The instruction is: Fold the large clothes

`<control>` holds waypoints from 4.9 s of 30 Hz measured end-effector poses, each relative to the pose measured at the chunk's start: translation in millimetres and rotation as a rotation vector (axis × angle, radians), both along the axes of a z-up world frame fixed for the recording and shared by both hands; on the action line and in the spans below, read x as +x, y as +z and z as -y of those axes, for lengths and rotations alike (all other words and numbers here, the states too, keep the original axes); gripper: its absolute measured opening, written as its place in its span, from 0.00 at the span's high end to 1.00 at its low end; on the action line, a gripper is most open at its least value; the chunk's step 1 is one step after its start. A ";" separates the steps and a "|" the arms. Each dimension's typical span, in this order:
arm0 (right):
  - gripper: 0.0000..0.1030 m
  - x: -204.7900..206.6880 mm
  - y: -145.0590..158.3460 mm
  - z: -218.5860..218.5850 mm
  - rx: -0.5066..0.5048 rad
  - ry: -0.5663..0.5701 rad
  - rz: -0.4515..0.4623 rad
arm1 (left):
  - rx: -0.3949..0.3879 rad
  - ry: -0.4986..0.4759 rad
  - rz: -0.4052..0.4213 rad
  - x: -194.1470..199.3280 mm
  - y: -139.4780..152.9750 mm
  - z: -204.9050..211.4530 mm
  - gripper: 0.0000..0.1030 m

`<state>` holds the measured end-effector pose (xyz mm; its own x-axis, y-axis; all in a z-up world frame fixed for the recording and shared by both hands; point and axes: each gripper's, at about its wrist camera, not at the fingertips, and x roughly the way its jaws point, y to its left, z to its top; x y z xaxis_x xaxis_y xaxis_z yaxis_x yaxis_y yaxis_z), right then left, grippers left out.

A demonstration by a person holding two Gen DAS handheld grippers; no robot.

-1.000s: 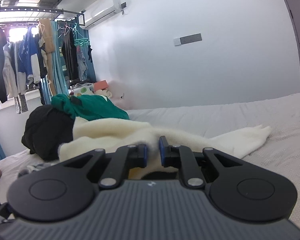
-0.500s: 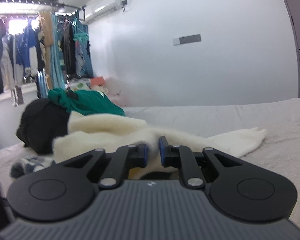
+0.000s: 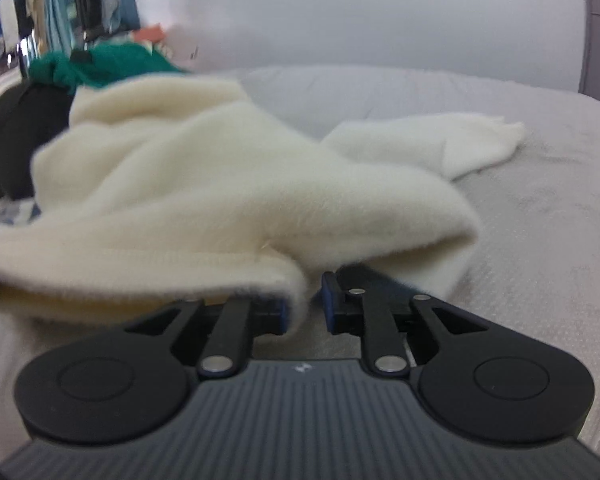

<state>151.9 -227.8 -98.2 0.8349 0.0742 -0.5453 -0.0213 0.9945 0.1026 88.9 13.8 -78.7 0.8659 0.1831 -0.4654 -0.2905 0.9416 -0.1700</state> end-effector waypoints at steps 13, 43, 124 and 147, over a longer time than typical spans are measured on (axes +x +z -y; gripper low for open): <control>0.81 -69.3 67.3 -6.4 -0.010 0.012 0.364 | -0.056 -0.066 0.193 -48.5 47.2 -0.6 0.71; 0.81 -168.6 423.5 5.1 0.057 0.167 0.755 | 0.001 -0.205 0.701 -202.2 463.8 -9.6 0.74; 0.23 111.7 104.7 -36.9 0.106 0.191 -0.011 | -0.014 -0.292 -0.149 96.9 101.1 -26.2 0.11; 0.23 -31.3 29.1 -36.1 0.125 0.242 -0.110 | -0.103 -0.206 -0.249 -40.3 11.4 -30.9 0.21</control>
<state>120.6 -191.8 -69.1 0.7210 0.3364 -0.6058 -0.2384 0.9413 0.2390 48.6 44.7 -67.3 0.7376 -0.0427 -0.6739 -0.1404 0.9665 -0.2149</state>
